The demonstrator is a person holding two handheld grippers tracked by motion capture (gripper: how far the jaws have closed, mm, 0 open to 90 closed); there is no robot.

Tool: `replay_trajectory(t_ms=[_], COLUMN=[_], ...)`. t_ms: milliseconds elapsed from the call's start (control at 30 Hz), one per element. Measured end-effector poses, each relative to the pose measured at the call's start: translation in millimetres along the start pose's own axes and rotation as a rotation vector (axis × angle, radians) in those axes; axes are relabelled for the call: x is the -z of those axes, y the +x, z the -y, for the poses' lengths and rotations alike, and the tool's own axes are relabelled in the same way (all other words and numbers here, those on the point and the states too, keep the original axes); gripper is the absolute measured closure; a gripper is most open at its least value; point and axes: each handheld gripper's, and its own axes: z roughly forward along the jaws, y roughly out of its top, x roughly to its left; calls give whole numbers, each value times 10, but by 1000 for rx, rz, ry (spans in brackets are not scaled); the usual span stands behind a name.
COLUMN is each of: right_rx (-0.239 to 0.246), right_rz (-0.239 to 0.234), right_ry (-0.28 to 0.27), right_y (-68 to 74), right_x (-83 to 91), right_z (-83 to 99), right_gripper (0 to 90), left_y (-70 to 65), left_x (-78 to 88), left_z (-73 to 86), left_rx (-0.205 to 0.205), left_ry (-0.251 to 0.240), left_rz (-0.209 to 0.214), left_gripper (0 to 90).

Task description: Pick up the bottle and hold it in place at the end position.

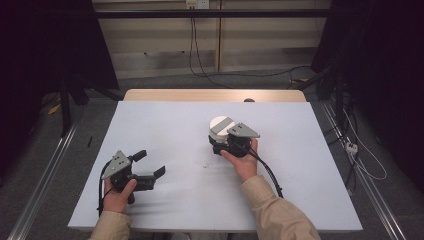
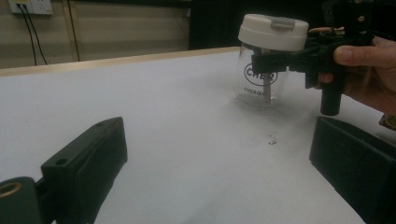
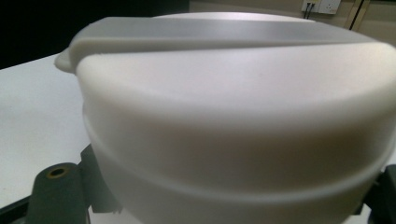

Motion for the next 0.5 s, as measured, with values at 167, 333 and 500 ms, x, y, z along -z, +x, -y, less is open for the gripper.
replay_trajectory(t_ms=[167,333,500], right_rx=[8,16,15], right_rz=[-6,-16,-19], right_ry=[-4,-10,-8], right_y=[23,57,67], right_x=[-48,-92,-114], right_z=[-24,-57,-59], right_gripper=[184,184,184], left_y=[5,20,26], left_x=[0,0,2], left_z=[1,-1,-1], left_rx=[5,10,14], left_ry=[-1,-8,-12], left_rz=[1,7,3], left_gripper=[38,39,39])
